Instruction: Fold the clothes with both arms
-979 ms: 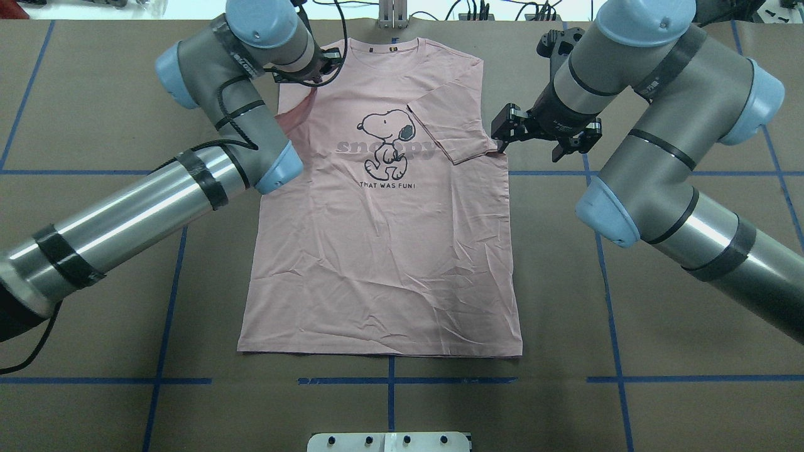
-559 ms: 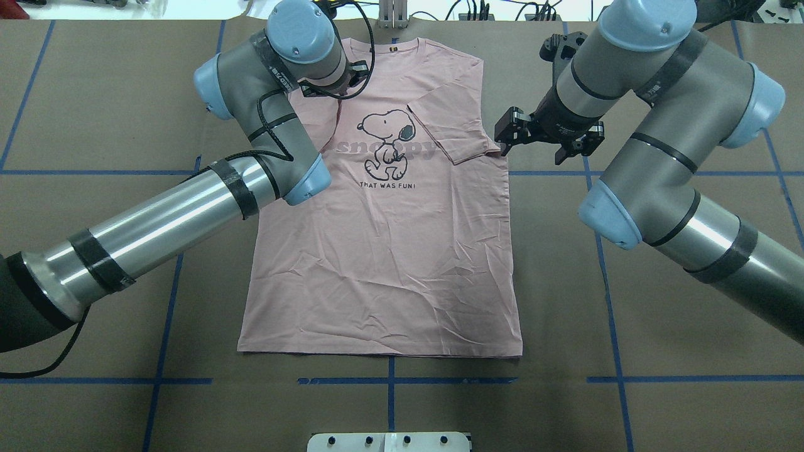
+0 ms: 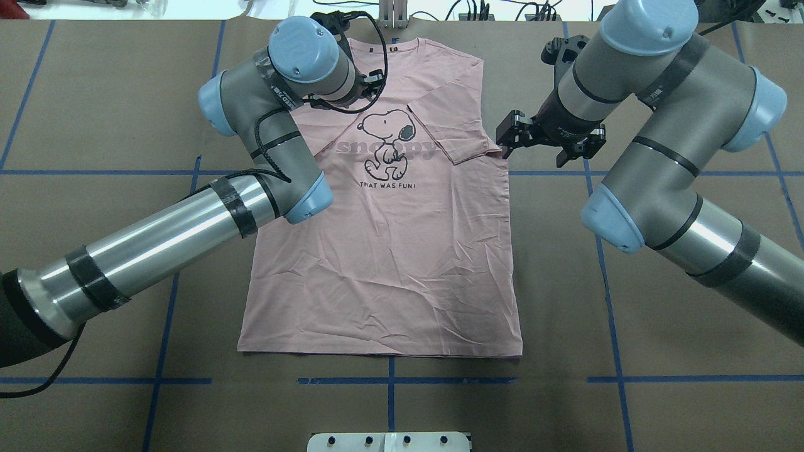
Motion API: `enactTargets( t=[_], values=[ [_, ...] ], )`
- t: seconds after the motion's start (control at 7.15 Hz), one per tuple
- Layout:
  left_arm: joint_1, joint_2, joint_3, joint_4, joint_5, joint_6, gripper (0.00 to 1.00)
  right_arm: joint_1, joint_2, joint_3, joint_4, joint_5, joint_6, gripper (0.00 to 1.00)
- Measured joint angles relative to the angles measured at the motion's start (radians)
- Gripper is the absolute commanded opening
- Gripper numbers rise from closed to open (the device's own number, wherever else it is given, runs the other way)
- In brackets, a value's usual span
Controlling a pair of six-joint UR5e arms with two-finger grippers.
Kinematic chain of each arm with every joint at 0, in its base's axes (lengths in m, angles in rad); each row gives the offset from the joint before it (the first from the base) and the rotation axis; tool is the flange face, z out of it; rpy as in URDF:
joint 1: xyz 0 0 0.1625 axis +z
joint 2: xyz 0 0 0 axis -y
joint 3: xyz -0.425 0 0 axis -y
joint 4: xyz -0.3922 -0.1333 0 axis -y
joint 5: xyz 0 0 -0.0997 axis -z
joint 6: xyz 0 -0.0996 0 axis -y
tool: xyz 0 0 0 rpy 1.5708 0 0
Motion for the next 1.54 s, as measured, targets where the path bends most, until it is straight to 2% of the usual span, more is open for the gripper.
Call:
enactTargets(
  t=[0.28, 0.56, 0.84, 1.12, 1.54],
  values=[
    [0.004, 0.156, -0.268, 0.106, -0.076, 0.013, 1.00, -0.066, -0.060, 0.083, 0.015, -0.034, 0.088, 1.00],
    [0.025, 0.312, -0.531, 0.225, -0.109, 0.038, 1.00, -0.228, -0.153, 0.179, 0.077, -0.190, 0.229, 1.00],
    [0.040, 0.477, -0.741, 0.275, -0.113, 0.056, 1.00, -0.387, -0.240, 0.204, 0.198, -0.345, 0.350, 1.00],
    [0.049, 0.548, -0.838, 0.302, -0.114, 0.067, 1.00, -0.500, -0.283, 0.207, 0.228, -0.447, 0.411, 1.00],
    [0.053, 0.560, -0.854, 0.306, -0.119, 0.069, 1.00, -0.561, -0.332, 0.209, 0.230, -0.494, 0.426, 1.00]
  ],
)
